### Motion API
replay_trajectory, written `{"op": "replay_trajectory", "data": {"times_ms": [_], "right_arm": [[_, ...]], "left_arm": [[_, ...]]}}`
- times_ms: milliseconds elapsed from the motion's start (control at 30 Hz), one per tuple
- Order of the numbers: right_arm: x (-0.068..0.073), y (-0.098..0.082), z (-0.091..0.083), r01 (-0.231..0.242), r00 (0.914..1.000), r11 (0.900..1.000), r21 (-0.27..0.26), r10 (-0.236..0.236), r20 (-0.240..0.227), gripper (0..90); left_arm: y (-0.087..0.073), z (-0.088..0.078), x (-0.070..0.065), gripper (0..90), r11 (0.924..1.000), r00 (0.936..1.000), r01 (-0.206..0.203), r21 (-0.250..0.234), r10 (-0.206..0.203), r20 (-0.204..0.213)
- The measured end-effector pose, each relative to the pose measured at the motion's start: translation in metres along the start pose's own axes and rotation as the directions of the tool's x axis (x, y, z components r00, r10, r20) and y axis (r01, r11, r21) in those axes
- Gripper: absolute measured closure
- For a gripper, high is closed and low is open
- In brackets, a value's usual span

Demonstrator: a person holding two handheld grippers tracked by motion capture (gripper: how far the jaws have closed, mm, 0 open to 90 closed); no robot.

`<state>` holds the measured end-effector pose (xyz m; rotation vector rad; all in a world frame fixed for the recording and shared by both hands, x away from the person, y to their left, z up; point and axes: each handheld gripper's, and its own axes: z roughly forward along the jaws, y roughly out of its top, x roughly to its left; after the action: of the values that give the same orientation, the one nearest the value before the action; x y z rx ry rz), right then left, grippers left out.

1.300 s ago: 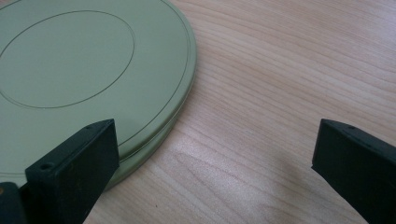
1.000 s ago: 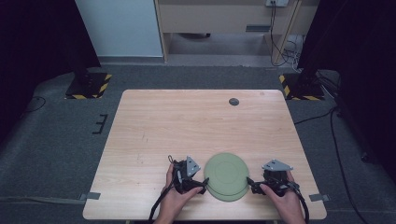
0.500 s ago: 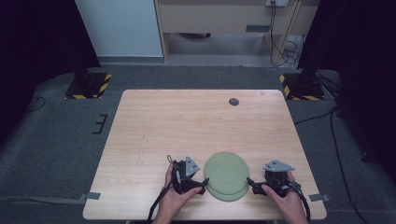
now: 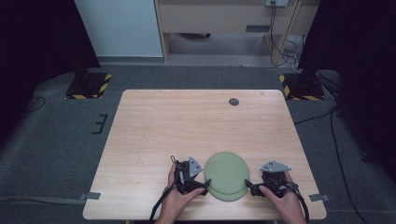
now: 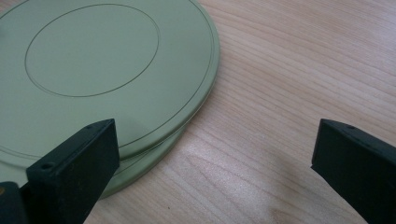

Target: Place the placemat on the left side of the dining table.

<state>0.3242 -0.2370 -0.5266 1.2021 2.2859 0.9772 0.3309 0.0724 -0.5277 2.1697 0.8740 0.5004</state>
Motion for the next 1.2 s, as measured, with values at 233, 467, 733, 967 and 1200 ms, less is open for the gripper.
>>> {"op": "replay_trajectory", "data": {"times_ms": [233,467,733,967,1200], "right_arm": [[-0.0008,0.0006,0.0010,-0.006,0.9998,1.000,-0.004,0.006,0.017,0.8],[-0.0016,0.0014,0.0024,-0.017,0.9993,1.000,-0.009,0.017,0.035,0.8],[-0.0019,0.0019,0.0037,-0.025,0.9985,1.000,-0.014,0.026,0.048,0.8],[-0.0022,0.0024,0.0049,-0.034,0.9979,0.999,-0.018,0.035,0.055,0.8],[-0.0019,0.0020,0.0043,-0.029,0.9980,0.999,-0.023,0.031,0.055,2.2]], "left_arm": [[0.0021,0.0021,0.0001,0.1,1.0000,0.9998,-0.008,-0.003,0.008,-0.021],[0.0040,0.0048,0.0024,0.0,1.0000,0.9997,-0.003,-0.005,0.003,-0.024],[0.0050,0.0065,0.0042,0.0,1.0000,0.9995,-0.001,-0.007,0.000,-0.031],[0.0051,0.0082,0.0067,0.0,0.9998,0.9996,0.015,-0.009,-0.016,-0.025],[0.0046,0.0080,0.0066,0.1,0.9998,0.9994,0.021,-0.008,-0.021,-0.029]]}}
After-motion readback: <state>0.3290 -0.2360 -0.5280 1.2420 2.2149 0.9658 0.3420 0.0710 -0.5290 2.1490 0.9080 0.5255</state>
